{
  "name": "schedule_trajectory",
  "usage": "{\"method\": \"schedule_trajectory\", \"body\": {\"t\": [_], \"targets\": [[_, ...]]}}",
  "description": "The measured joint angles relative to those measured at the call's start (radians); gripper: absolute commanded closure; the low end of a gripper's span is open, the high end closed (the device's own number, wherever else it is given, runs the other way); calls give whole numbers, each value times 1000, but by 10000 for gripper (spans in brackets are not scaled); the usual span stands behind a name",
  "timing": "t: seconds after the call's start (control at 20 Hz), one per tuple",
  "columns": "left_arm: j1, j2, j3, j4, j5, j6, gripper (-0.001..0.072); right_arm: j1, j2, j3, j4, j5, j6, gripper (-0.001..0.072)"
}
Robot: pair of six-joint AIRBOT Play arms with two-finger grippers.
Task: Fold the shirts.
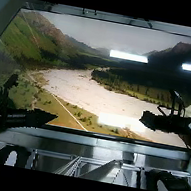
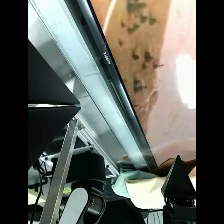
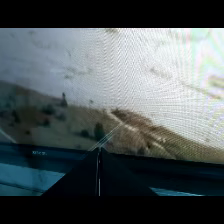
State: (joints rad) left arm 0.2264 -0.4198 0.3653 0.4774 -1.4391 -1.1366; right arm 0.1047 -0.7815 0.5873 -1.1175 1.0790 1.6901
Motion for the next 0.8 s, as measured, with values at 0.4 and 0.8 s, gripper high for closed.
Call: {"method": "schedule_trajectory", "body": {"t": [0.4, 0.8], "targets": [[26, 0, 66, 87, 65, -56, -13, 0, 0, 0, 0, 0, 0, 692], [394, -141, 323, 689, 213, -328, -13, 0, 0, 0, 0, 0, 0, 692]]}}
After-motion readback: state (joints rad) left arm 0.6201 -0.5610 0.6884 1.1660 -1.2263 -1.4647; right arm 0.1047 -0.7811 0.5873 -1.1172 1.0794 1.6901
